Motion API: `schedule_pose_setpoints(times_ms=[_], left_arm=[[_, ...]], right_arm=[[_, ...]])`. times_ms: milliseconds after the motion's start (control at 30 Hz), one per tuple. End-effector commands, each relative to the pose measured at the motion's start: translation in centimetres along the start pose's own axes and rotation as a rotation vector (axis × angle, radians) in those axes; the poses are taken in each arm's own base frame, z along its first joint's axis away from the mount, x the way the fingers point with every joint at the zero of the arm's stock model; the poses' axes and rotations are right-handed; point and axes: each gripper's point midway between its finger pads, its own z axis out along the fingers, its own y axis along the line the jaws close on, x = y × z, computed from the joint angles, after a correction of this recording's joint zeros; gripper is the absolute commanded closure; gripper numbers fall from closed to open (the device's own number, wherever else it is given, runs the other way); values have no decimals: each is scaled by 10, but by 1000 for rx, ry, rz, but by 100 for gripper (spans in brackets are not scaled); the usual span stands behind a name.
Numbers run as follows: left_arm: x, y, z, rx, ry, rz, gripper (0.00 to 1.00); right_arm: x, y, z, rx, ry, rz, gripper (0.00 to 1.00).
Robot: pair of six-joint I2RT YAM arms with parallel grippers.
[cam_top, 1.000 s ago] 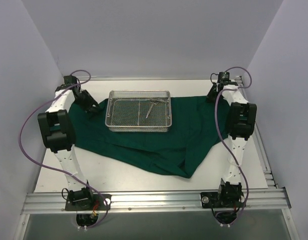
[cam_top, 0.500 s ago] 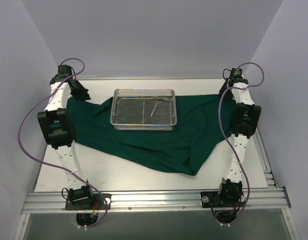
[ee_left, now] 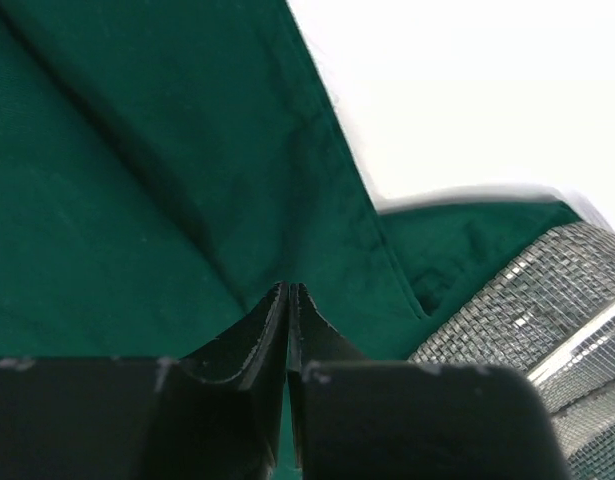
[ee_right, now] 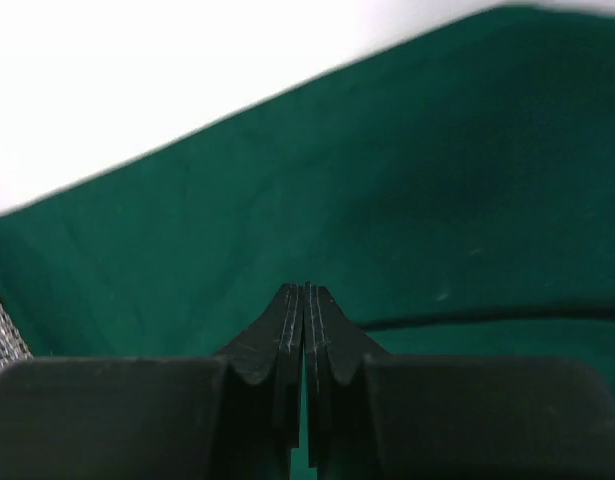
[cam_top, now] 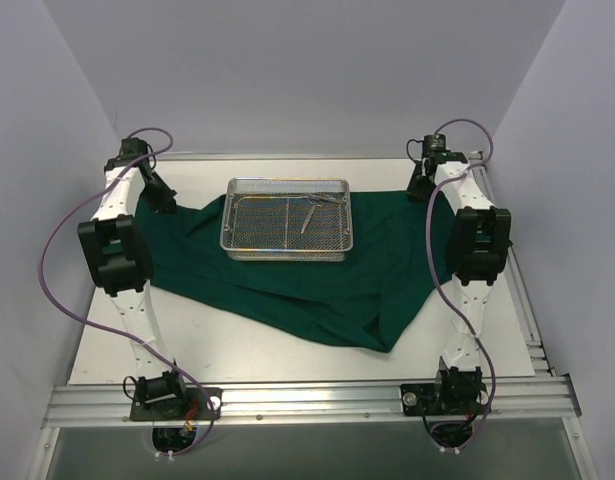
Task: Open and lay out the surgical kit
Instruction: Smooth out the surgical kit at the center of the board.
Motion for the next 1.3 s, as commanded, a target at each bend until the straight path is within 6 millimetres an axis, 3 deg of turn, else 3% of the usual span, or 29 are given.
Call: schedule_pose_setpoints(times_ms=[0, 67, 267, 300, 400, 467, 500, 567, 600, 667, 700, 933, 1033, 1133, 1233, 1267], left_arm=[[0, 13, 8, -67, 23, 10, 88], [-2, 16, 11, -94, 10, 10, 88], [3, 17, 24, -119, 26, -10, 88], [5, 18, 30, -126, 37, -16, 89], [8, 19, 46, -143, 69, -34, 93], [13, 19, 55, -150, 101, -44, 95], [18, 23, 69, -166, 127, -48, 96], [13, 19, 72, -166, 124, -66, 97], [18, 23, 85, -181, 145, -74, 98], [7, 18, 87, -177, 125, -110, 98], [7, 22, 98, -181, 133, -125, 98], [-55, 19, 108, -27, 21, -281, 98], [-81, 17, 90, 31, -31, -304, 98], [-105, 3, 42, 74, -134, -258, 95], [-118, -14, -15, 141, -227, -227, 76], [-121, -27, -44, 177, -267, -201, 61]], right_arm=[[21, -18, 1, 73, 43, 11, 100], [26, -18, 9, 77, 54, 10, 100], [45, -51, 44, 209, 101, 35, 100], [56, -59, 54, 233, 135, 41, 100], [64, -77, 70, 277, 168, 55, 100], [66, -86, 75, 299, 172, 60, 100], [69, -89, 80, 303, 183, 61, 100], [71, -98, 83, 320, 193, 73, 100], [71, -101, 85, 331, 194, 72, 100], [69, -109, 88, 343, 194, 73, 100], [67, -111, 90, 352, 193, 73, 100], [61, -122, 91, 362, 205, 84, 100], [54, -112, 87, 321, 193, 78, 100], [31, -95, 76, 261, 146, 71, 100], [-3, -71, 56, 205, 74, 52, 100], [-26, -58, 44, 167, 21, 52, 100]])
